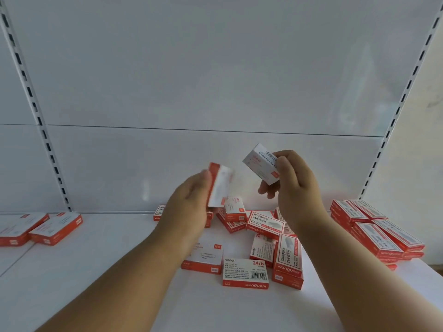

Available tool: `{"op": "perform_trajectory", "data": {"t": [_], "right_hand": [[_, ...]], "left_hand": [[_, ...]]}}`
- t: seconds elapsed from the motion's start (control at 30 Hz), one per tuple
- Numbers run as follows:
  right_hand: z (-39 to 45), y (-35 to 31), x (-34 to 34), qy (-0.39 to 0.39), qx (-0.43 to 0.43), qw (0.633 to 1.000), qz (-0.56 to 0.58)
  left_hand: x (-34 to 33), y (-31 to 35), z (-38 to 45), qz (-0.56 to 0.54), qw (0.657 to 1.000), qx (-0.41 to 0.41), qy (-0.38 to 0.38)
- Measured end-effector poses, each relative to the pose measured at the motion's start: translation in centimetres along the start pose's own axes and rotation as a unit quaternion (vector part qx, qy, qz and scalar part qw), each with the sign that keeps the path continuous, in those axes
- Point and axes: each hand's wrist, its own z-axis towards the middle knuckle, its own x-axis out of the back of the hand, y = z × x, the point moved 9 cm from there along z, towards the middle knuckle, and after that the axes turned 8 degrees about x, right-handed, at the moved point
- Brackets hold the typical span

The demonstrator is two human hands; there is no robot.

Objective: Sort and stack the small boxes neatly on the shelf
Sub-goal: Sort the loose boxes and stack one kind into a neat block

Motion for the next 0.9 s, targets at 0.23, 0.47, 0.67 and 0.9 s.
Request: {"op": "perform_trajectory", "data": {"t": [0.23,0.47,0.67,0.9], "right_hand": [[-1.4,2.5,-3.1,-0.026,-0.232,0.936,0.264],[-1.3,2.4,-3.4,-0.071,-0.211,0.946,0.237],[-1.5,2.9,-3.6,-0.109,-0.226,0.941,0.226],[-1.5,3.0,-3.6,-0.091,-0.192,0.961,0.175]], "left_hand": [[-1.9,-2.1,-0.3,-0.384,0.905,0.173,-0.053],[-2.0,-2.2,-0.2,-0.364,0.915,0.155,-0.082],[0.5,-2.7,1.0,-0.197,0.976,0.096,0.009],[2.2,-1.3,0.7,-0.113,0.992,0.048,0.041]]}}
